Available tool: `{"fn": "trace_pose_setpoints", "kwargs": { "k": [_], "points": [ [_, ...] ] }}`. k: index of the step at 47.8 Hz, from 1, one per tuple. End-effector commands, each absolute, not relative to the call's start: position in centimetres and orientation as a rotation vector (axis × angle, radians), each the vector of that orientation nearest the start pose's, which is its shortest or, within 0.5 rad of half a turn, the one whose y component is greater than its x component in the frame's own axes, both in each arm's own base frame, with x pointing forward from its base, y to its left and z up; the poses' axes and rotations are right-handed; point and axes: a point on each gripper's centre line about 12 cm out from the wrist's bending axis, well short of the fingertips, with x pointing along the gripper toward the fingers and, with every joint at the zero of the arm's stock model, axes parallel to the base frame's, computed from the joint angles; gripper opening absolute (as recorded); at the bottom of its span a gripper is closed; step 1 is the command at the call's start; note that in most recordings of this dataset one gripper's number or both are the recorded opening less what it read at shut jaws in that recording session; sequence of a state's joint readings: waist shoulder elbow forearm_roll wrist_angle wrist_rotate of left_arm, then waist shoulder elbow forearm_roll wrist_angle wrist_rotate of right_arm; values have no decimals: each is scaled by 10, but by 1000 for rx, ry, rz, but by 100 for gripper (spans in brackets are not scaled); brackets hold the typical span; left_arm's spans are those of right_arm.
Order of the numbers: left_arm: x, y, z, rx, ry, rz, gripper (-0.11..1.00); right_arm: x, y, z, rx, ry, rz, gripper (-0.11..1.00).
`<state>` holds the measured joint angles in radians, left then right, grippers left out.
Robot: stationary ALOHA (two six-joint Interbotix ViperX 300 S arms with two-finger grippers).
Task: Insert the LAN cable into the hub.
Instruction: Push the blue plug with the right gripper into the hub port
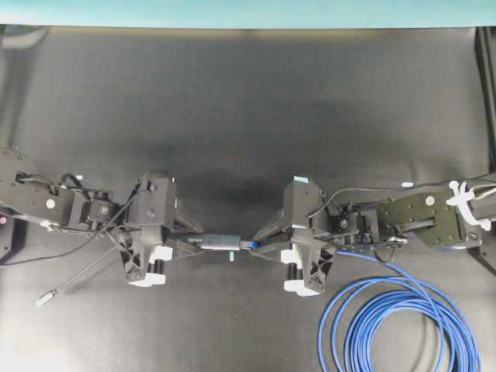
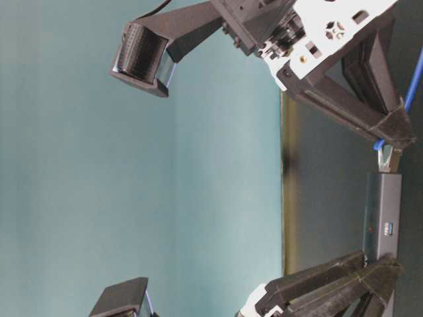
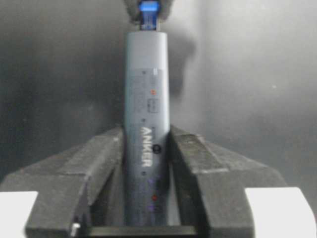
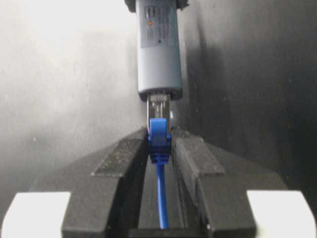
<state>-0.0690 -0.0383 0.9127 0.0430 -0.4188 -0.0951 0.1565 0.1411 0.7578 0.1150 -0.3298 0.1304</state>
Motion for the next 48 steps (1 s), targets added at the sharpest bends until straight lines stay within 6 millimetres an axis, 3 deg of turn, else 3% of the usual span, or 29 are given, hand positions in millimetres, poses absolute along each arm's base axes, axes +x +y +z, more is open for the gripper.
{"fn": "trace_pose_setpoints", "kwargs": {
  "k": [1, 48],
  "points": [
    [355, -26, 160, -41, 414, -72, 28, 393, 56, 128, 177, 536, 50, 13],
    [373, -28, 157, 8, 517, -80, 28, 400, 49, 114, 131, 697, 40, 13]
  ]
}}
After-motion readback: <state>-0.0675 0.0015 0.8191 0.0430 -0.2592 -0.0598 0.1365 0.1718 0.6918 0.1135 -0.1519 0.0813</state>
